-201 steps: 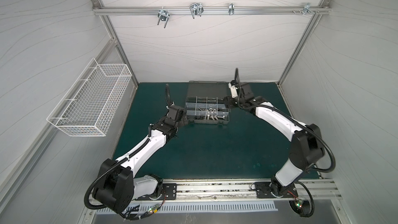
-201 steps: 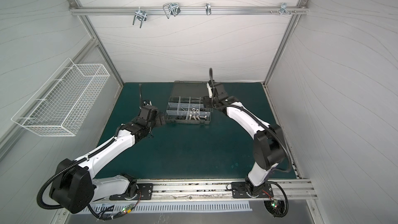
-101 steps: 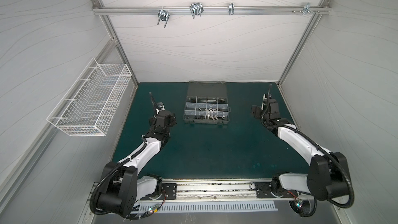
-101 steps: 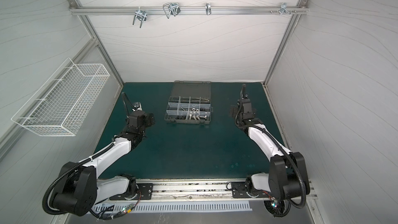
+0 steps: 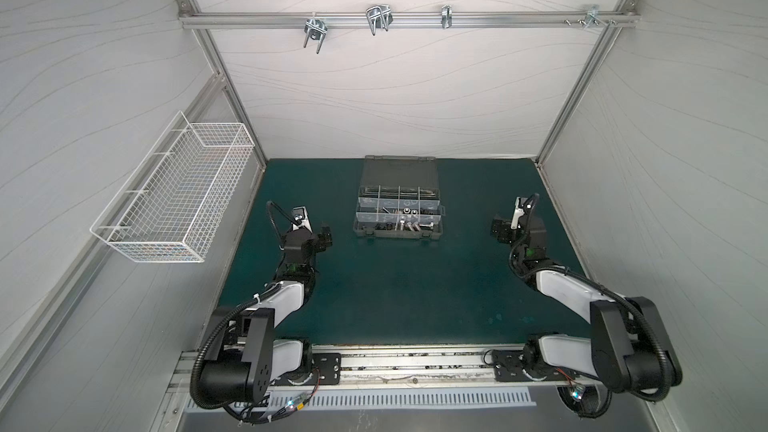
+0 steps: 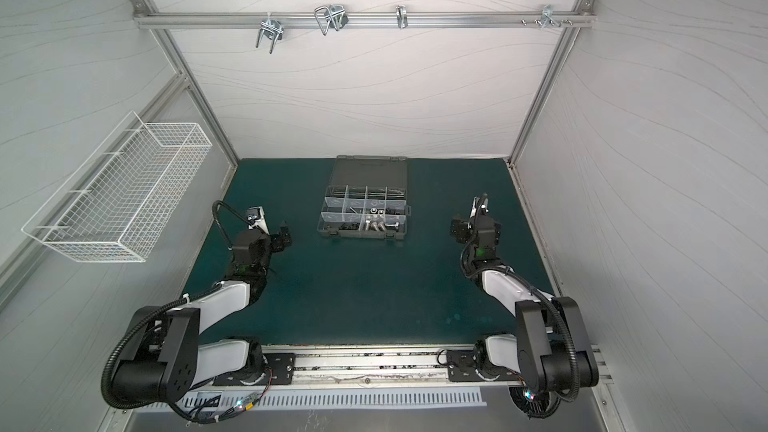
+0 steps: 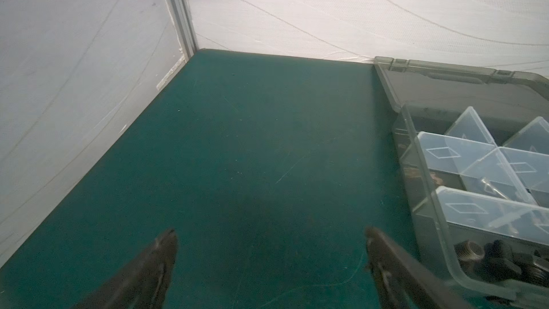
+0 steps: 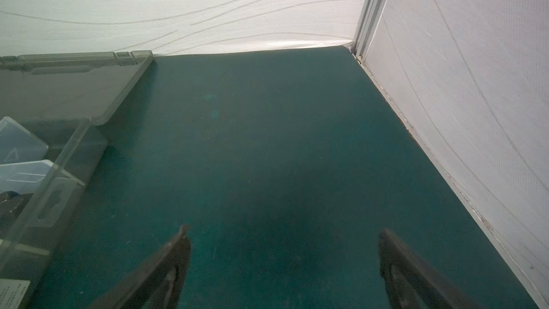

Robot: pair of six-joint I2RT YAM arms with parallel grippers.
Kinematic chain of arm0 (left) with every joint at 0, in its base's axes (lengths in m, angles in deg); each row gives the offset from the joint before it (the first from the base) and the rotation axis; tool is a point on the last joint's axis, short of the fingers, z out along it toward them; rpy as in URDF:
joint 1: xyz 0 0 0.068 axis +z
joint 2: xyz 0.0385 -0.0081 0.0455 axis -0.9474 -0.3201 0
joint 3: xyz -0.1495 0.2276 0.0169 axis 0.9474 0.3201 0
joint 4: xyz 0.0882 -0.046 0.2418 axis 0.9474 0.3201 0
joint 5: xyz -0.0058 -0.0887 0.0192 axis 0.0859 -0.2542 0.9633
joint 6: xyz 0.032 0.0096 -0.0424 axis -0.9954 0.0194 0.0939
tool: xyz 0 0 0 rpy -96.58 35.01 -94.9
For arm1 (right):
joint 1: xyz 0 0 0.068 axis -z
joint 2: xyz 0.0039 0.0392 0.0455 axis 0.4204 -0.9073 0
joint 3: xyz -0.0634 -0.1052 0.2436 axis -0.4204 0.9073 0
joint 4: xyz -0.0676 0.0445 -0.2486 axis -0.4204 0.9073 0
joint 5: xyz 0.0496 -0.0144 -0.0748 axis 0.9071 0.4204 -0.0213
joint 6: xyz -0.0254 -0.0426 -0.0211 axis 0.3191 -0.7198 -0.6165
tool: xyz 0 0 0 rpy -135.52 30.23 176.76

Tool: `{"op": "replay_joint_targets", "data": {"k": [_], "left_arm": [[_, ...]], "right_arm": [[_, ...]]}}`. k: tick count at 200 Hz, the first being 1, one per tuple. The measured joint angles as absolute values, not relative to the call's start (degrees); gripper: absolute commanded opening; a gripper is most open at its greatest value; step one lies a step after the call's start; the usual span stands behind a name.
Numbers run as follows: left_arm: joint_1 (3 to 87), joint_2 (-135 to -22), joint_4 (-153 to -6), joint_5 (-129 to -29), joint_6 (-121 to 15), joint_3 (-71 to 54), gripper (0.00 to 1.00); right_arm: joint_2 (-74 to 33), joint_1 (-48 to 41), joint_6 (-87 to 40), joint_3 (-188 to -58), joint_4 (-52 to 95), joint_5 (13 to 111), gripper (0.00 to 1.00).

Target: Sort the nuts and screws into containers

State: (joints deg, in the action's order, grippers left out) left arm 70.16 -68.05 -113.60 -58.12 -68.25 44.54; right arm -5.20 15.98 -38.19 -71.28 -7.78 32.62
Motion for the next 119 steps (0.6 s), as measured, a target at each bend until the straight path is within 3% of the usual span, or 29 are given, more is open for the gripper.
{"op": "replay_joint_targets", "data": {"k": [59, 119], "left_arm": [[70.2, -68.75, -115.61, -63.96, -69.47, 44.54, 0.99], [72.94, -78.72, -123.44, -66.93, -68.7, 45.85, 1.0]], "right_arm": [[-6.65, 17.6, -38.16, -68.64, -14.4, 36.03, 0.99], [-8.0, 19.48, -38.12, -64.31, -19.78, 39.26, 0.99]]}}
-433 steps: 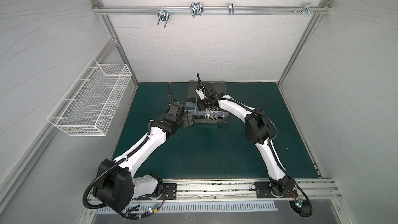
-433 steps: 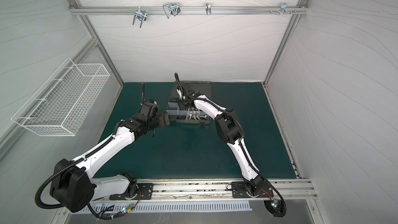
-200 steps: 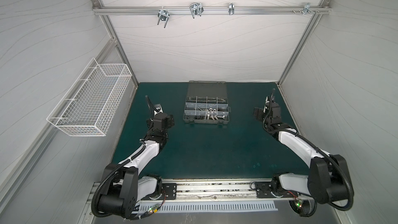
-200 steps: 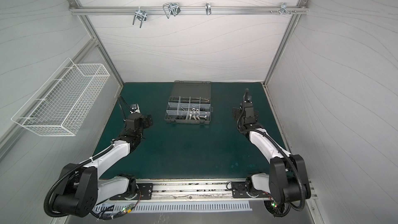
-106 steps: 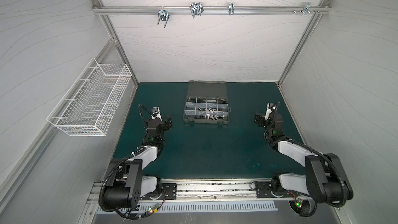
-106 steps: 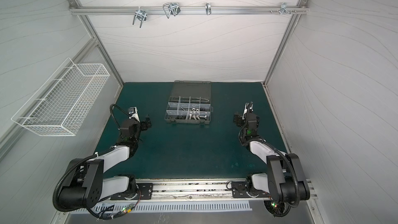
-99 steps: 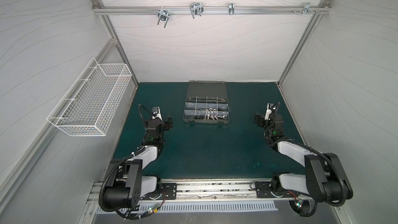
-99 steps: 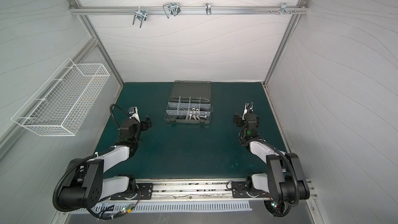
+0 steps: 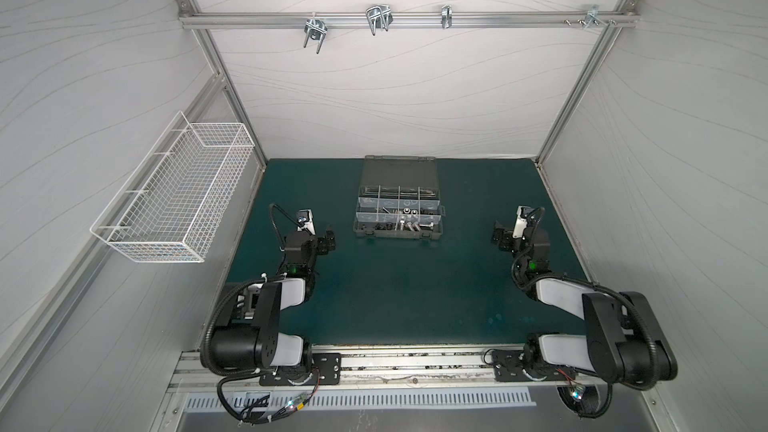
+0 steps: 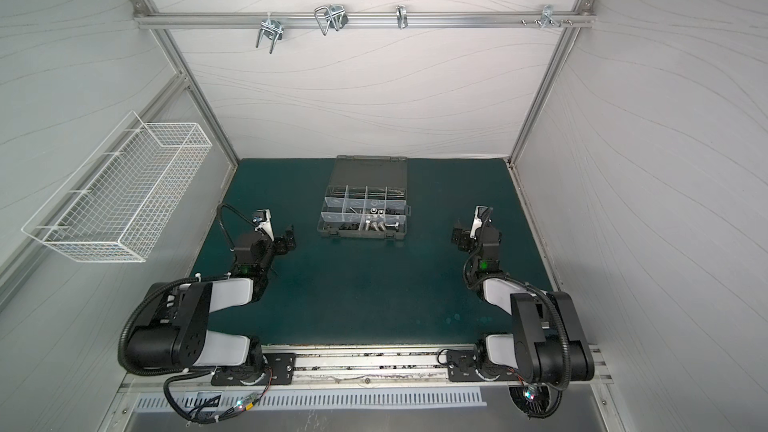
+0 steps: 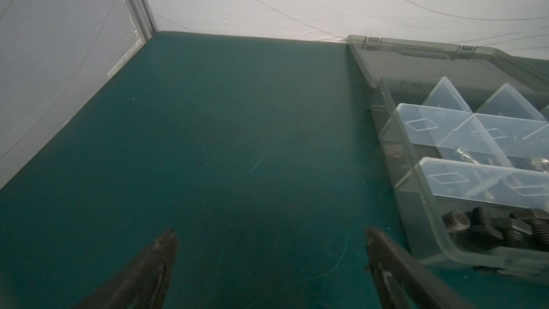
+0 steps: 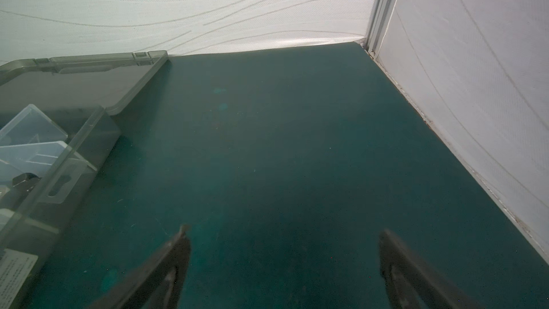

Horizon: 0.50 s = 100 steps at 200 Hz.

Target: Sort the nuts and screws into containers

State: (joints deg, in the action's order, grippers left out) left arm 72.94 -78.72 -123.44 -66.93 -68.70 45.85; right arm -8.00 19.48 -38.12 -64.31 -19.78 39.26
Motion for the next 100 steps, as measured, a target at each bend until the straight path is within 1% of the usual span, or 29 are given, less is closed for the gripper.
{"op": "replay_joint_targets", "data": {"k": [29, 44, 73, 100], "left_arm": [[74.1, -84.2, -125.62, -71.72, -68.88, 45.06, 1.0], [74.62, -84.68, -122.85, -74.65, -69.23, 43.25, 1.0], [76.0, -84.86, -123.22, -78.62, -69.19, 41.39, 1.0], [76.28, -84.88, -123.13, -79.91, -69.19, 41.37, 1.0]], "right_arm": [[-9.99, 20.15, -38.14, -62.85, -23.67, 42.0, 0.99], [-10.71, 20.24, -38.21, -62.32, -25.66, 43.66, 0.99], [-12.88, 20.26, -38.56, -62.23, -29.06, 46.56, 0.99], [-18.95, 20.28, -39.32, -62.32, -33.85, 48.77, 0.99]]}}
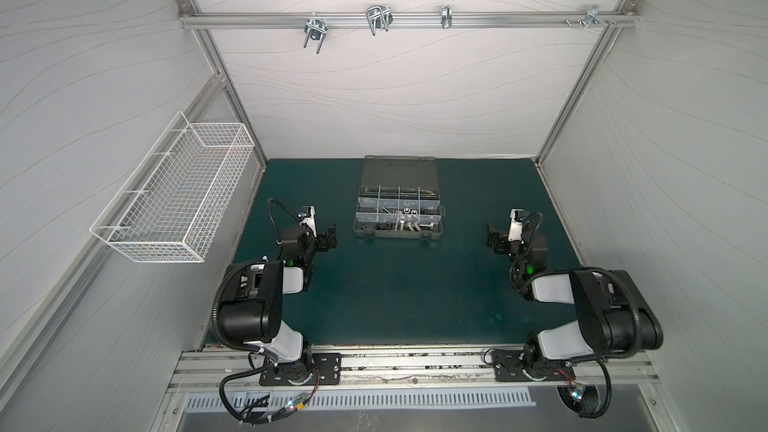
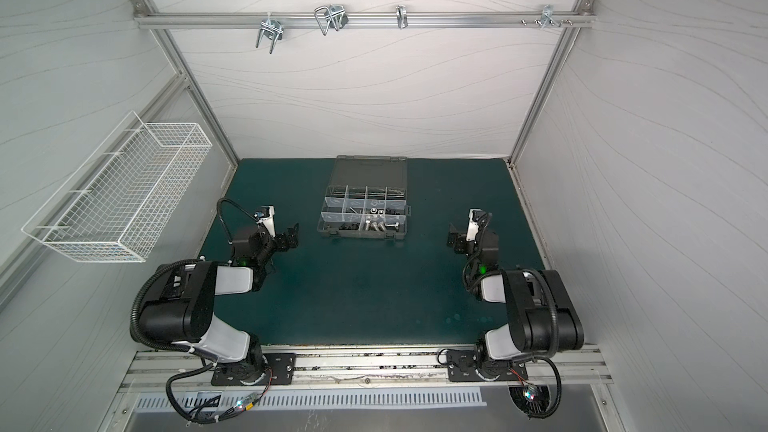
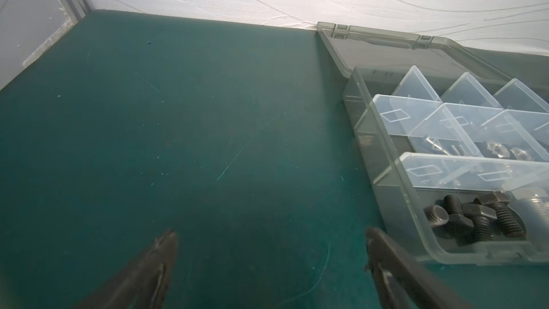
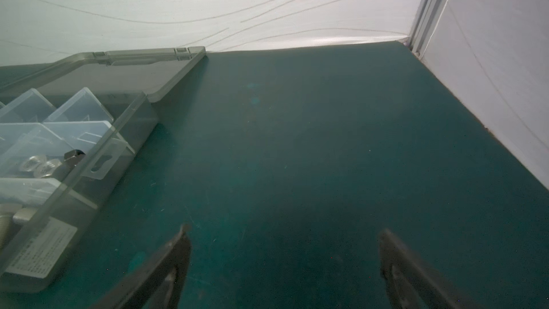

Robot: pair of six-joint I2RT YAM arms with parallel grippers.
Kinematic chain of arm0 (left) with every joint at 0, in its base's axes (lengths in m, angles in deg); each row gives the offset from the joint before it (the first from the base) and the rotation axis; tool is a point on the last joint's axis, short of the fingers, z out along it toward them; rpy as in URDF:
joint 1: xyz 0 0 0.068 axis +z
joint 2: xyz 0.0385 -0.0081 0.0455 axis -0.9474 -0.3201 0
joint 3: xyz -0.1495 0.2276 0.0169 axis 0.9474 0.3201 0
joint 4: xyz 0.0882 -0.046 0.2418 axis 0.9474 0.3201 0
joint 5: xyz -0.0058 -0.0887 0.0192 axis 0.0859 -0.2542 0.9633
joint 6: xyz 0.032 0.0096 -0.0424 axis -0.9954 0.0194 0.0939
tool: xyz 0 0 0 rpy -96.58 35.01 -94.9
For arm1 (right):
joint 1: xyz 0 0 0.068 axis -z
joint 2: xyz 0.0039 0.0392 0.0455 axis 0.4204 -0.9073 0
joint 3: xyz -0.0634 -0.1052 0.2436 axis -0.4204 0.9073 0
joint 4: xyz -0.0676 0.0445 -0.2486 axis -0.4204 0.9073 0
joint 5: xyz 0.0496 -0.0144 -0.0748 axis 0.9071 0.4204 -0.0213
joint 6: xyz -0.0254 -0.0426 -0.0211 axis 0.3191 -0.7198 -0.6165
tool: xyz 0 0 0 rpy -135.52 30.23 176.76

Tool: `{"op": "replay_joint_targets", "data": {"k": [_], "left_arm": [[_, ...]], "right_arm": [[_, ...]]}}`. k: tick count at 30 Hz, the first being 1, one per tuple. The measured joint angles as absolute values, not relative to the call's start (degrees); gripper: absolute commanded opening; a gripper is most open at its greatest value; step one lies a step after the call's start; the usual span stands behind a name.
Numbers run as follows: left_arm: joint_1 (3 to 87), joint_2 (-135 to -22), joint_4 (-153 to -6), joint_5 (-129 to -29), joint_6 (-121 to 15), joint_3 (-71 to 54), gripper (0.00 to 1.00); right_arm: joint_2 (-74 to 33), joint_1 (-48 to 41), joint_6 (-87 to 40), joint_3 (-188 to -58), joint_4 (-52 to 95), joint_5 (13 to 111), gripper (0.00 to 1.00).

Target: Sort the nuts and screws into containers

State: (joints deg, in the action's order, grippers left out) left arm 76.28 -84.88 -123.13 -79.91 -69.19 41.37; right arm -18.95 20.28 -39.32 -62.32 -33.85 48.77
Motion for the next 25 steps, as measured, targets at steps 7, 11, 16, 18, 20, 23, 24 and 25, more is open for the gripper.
{"op": "replay_joint_targets", "data": {"k": [7, 11, 16, 18, 20, 23, 24, 25], "left_arm": [[76.28, -84.88, -123.13, -80.9, -69.19, 41.37, 1.0], [76.28, -84.88, -123.13, -80.92, -69.19, 41.37, 0.99], [76.28, -84.88, -123.11, -80.94, -69.19, 41.37, 1.0], [76.28, -84.88, -123.11, -80.94, -69.19, 41.37, 1.0], [76.28, -84.88, -123.11, -80.94, -69.19, 41.37, 1.0], [76.28, -84.88, -123.11, -80.92, -69.19, 41.37, 1.0], [76.28, -84.88, -123.11, -80.92, -69.19, 41.37, 1.0], [76.28, -84.88, -123.11, -80.92, -69.19, 41.37, 1.0]], "right_arm": [[-22.82, 20.41, -40.35, -69.45, -26.84, 52.53, 0.99], [-22.78, 21.31, -40.81, -72.81, -25.55, 56.27, 0.99], [-22.78, 21.75, -40.92, -72.66, -23.08, 58.1, 0.99], [-22.78, 21.79, -40.92, -72.66, -22.57, 58.45, 0.99], [-22.78, 21.79, -40.94, -72.66, -22.22, 58.67, 0.99], [-22.78, 21.79, -40.92, -72.66, -22.2, 58.69, 0.99], [-22.78, 21.79, -40.94, -72.66, -22.18, 58.69, 0.99], [-22.78, 21.79, -40.94, -72.66, -22.18, 58.69, 0.99]]}}
